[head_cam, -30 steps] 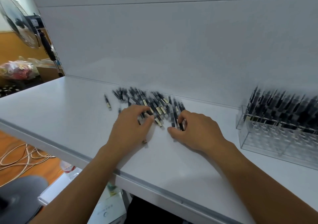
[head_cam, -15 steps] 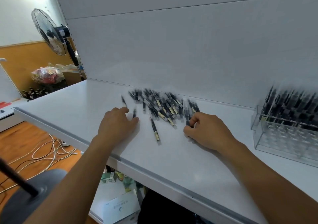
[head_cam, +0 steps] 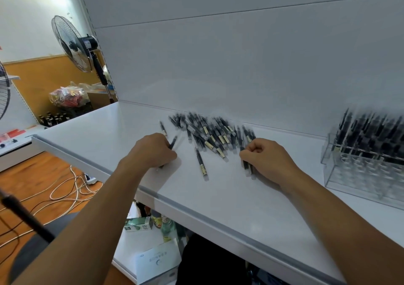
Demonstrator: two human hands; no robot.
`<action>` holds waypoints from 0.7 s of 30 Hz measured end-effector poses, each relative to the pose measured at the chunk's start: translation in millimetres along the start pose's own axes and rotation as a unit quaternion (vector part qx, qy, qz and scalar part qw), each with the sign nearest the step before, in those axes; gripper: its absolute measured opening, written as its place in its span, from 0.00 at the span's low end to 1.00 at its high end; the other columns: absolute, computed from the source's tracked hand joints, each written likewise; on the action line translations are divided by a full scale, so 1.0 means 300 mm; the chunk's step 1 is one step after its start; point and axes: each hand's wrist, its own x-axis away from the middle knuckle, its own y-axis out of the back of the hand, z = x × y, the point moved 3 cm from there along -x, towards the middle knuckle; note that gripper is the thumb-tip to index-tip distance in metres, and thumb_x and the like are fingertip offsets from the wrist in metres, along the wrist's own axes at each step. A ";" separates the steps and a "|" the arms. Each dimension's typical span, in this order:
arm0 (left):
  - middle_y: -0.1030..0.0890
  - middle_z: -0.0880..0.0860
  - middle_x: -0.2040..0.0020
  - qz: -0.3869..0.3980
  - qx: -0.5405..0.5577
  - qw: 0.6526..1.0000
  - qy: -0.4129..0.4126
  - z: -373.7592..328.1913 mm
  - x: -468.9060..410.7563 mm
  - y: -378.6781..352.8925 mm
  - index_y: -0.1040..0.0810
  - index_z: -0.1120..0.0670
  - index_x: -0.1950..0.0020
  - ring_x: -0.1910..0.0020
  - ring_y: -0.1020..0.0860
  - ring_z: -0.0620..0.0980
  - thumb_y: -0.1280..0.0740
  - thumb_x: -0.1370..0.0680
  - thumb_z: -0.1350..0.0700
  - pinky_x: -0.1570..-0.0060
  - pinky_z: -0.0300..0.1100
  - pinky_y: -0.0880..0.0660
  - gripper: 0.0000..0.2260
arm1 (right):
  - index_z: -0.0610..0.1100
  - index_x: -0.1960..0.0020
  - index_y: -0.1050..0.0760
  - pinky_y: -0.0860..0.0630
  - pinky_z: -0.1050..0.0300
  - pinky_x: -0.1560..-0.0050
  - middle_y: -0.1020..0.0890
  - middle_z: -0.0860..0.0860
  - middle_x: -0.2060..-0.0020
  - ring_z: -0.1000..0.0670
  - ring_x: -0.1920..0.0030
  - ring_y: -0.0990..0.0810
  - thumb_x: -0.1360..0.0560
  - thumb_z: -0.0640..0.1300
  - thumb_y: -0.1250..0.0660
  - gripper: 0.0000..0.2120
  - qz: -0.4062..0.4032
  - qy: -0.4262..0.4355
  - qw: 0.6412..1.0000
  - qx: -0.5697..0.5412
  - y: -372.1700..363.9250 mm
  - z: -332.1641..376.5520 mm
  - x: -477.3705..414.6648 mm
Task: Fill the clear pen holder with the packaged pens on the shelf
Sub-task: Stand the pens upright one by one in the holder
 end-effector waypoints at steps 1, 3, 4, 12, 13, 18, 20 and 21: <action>0.16 0.58 0.57 -0.008 0.015 1.000 -0.004 0.001 0.001 -0.003 0.22 0.60 0.49 0.54 0.18 0.55 0.34 0.25 0.55 0.53 0.46 0.23 0.09 | 0.42 0.57 0.24 0.25 0.55 0.64 0.17 0.47 0.71 0.49 0.75 0.22 0.27 0.42 0.32 0.03 0.000 0.001 1.000 -0.025 -0.002 -0.001 -0.001; 0.17 0.57 0.56 -0.015 0.082 0.996 -0.015 -0.007 0.004 -0.020 0.26 0.58 0.49 0.58 0.18 0.53 0.38 0.22 0.55 0.51 0.49 0.22 0.07 | 0.41 0.57 0.23 0.23 0.50 0.65 0.16 0.43 0.69 0.44 0.73 0.22 0.27 0.41 0.31 0.03 -0.007 0.005 0.998 -0.069 -0.002 -0.008 -0.006; 0.18 0.56 0.55 -0.008 0.130 0.991 -0.018 -0.014 0.005 -0.033 0.28 0.57 0.49 0.60 0.19 0.52 0.40 0.20 0.55 0.50 0.50 0.22 0.06 | 0.41 0.58 0.23 0.23 0.49 0.66 0.17 0.42 0.68 0.42 0.72 0.22 0.27 0.40 0.30 0.03 -0.009 0.007 0.996 -0.083 -0.002 -0.011 -0.009; 0.25 0.50 0.58 0.000 0.080 0.995 -0.060 -0.085 0.029 -0.107 0.30 0.53 0.49 0.62 0.27 0.46 0.34 0.28 0.33 0.65 0.40 0.33 0.25 | 0.41 0.57 0.23 0.26 0.53 0.69 0.17 0.40 0.67 0.46 0.75 0.24 0.27 0.39 0.29 0.03 0.001 0.020 0.996 -0.089 -0.008 -0.021 -0.017; 0.25 0.50 0.57 0.001 0.061 0.997 -0.057 -0.094 0.032 -0.110 0.30 0.53 0.48 0.61 0.27 0.46 0.33 0.29 0.32 0.64 0.40 0.33 0.26 | 0.41 0.57 0.23 0.26 0.53 0.69 0.17 0.41 0.67 0.46 0.75 0.24 0.27 0.39 0.29 0.03 0.002 0.023 0.996 -0.085 -0.008 -0.021 -0.018; 0.23 0.50 0.64 0.006 0.000 0.999 -0.052 -0.104 0.014 -0.108 0.24 0.54 0.62 0.65 0.27 0.48 0.30 0.29 0.46 0.67 0.40 0.33 0.12 | 0.42 0.52 0.23 0.25 0.53 0.70 0.17 0.43 0.69 0.46 0.73 0.24 0.26 0.37 0.30 0.04 0.023 0.031 0.993 -0.108 -0.015 -0.020 -0.017; 0.24 0.53 0.63 0.017 -0.003 0.999 -0.051 -0.096 0.006 -0.100 0.22 0.56 0.59 0.65 0.28 0.50 0.31 0.29 0.50 0.67 0.40 0.33 0.09 | 0.43 0.49 0.23 0.24 0.53 0.70 0.18 0.45 0.70 0.44 0.70 0.22 0.25 0.36 0.31 0.06 0.035 0.041 0.992 -0.115 -0.018 -0.019 -0.017; 0.24 0.53 0.62 0.017 -0.001 0.998 -0.052 -0.090 0.004 -0.095 0.23 0.56 0.59 0.64 0.28 0.51 0.32 0.28 0.51 0.66 0.41 0.33 0.08 | 0.44 0.49 0.23 0.24 0.53 0.69 0.18 0.47 0.71 0.42 0.69 0.21 0.25 0.36 0.31 0.06 0.036 0.046 0.992 -0.109 -0.019 -0.016 -0.016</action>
